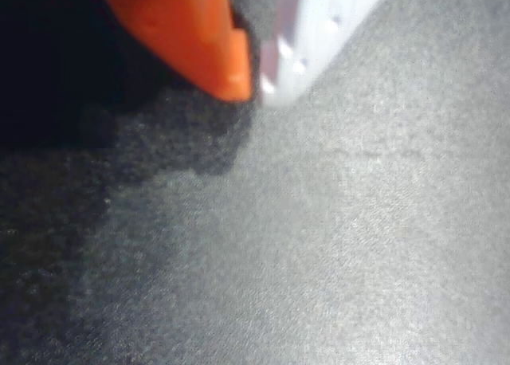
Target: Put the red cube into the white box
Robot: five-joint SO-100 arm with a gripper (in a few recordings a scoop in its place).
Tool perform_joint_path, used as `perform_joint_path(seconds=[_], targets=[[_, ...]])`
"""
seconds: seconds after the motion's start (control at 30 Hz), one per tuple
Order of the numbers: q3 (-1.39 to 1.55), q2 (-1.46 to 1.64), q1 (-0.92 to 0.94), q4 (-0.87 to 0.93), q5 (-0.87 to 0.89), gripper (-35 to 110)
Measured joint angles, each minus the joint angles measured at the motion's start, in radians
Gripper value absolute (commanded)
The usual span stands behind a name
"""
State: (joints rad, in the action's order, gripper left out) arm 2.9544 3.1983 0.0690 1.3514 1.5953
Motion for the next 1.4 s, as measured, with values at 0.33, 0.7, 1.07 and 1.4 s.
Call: perform_joint_path(seconds=[0.33,0.7,1.07,1.4], targets=[[0.000,0.000,0.000,0.000,0.000,0],[0.000,0.000,0.002,0.000,0.000,0],[0.000,0.000,0.021,0.000,-0.011,13],[-0.161,-0.072,-0.025,0.051,0.041,19]])
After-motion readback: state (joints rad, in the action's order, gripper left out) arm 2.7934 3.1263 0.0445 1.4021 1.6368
